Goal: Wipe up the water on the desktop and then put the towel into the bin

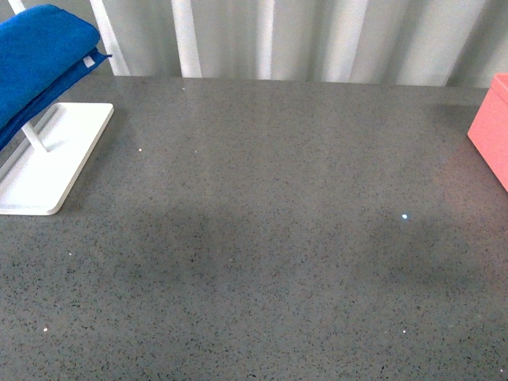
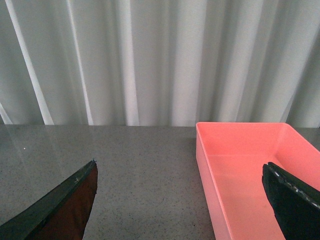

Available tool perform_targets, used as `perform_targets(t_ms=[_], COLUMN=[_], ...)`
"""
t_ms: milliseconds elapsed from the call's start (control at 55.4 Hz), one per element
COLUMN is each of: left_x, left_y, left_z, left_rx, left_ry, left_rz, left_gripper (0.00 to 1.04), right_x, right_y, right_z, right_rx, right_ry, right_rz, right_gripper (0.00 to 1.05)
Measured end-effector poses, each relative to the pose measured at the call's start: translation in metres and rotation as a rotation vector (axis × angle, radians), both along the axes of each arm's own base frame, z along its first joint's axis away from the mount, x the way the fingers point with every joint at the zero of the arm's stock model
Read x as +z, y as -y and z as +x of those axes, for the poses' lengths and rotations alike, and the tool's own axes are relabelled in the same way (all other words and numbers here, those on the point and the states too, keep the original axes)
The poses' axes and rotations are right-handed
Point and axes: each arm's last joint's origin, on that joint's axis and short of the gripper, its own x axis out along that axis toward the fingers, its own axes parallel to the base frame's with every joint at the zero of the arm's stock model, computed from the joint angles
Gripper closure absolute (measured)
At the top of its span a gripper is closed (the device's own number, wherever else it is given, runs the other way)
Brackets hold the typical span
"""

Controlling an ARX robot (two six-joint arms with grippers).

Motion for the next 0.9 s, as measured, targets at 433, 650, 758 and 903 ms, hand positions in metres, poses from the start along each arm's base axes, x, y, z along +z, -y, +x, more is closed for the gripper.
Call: perform_targets(t_ms=[433, 650, 758, 903], left_x=[0.0001, 0.0000, 0.0000, 0.0001], left_y=[0.0000, 0.0000, 0.0000, 0.0000], left_z=[0.0000, 0.0000, 0.0000, 0.0000], left_rx=[0.000, 0.000, 0.000, 0.000], left_ry=[0.000, 0.000, 0.000, 0.000], left_rz=[0.000, 0.000, 0.000, 0.000], left_gripper=[0.07, 0.07, 0.07, 0.07], right_x=[0.0000, 0.0000, 0.0000, 0.0000], right_y=[0.0000, 0.0000, 0.0000, 0.0000], right_z=[0.0000, 0.0000, 0.0000, 0.0000], right_rx=[0.000, 0.000, 0.000, 0.000], right_ry=[0.000, 0.000, 0.000, 0.000], right_rz=[0.000, 0.000, 0.000, 0.000], right_gripper=[0.07, 0.07, 0.07, 0.07])
